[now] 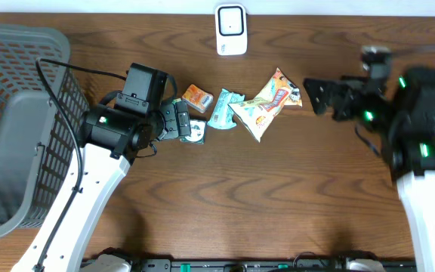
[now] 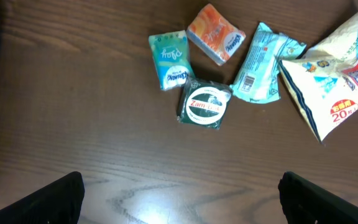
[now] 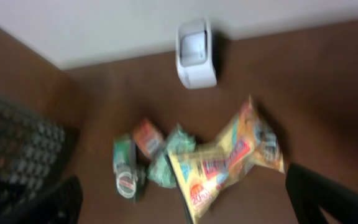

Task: Scan the item barcode
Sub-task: 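Move the right gripper toward the yellow snack bag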

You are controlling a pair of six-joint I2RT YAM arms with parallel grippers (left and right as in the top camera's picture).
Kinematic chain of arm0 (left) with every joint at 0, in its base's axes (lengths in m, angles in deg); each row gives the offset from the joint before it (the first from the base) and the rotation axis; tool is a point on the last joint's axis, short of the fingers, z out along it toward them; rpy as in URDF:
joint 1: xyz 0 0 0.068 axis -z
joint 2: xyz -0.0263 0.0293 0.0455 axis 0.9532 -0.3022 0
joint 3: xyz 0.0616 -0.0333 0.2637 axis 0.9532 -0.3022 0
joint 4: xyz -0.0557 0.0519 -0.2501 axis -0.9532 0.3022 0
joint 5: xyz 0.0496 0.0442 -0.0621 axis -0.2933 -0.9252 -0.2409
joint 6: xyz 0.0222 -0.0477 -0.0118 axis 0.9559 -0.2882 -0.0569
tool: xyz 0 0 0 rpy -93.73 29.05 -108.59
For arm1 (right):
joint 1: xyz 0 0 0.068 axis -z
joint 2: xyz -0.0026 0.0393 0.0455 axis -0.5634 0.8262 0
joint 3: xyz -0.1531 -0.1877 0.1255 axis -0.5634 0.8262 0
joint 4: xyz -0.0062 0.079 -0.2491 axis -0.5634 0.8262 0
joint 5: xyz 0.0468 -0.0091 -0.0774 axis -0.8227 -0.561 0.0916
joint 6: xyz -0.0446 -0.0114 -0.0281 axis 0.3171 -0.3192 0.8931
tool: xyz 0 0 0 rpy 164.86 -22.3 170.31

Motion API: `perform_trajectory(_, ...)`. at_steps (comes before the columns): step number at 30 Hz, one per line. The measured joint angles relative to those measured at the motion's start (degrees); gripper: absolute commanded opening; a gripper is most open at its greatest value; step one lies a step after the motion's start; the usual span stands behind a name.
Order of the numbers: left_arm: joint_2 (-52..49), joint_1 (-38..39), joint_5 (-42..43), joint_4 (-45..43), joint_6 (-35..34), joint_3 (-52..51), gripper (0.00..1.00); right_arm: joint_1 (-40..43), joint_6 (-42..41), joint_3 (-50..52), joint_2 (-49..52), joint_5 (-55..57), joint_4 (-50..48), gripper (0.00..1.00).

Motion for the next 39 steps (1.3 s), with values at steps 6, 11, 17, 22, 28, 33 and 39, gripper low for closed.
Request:
perform_trajectory(6, 0.0, 0.02, 0.02, 0.02, 0.0, 0.0, 0.98, -0.33, -3.32, -4.24, 13.27, -8.11, 1.68, 0.75)
perform_trajectory(11, 0.0, 0.02, 0.02, 0.0, 0.0, 0.0, 0.98, -1.44, -8.35, -4.28, 18.75, -12.85, -0.52, 0.49)
perform_trajectory(17, 0.0, 0.02, 0.02, 0.02, 0.0, 0.0, 0.98, -10.54, -9.01, -4.98, 19.19, -4.35, 2.49, 0.17)
perform_trajectory(22, 0.0, 0.0, 0.02, 0.0, 0.0, 0.0, 0.98, -18.32, -9.27, -9.73, 19.28, 10.54, 6.14, 0.02)
perform_trajectory(28, 0.0, 0.02, 0.0, -0.02, 0.0, 0.0, 0.98, -20.31, -7.93, -21.81, 23.1, 21.92, 13.7, 0.01)
perform_trajectory(33, 0.0, 0.0, 0.0, 0.0, 0.0, 0.0, 0.98, -20.22, -5.42, -28.17, 32.54, 25.2, 21.79, 0.01)
perform_trajectory(39, 0.0, 0.02, 0.02, 0.02, 0.0, 0.0, 0.98, -20.22, -3.98, -28.17, 44.65, 26.32, 24.7, 0.01)
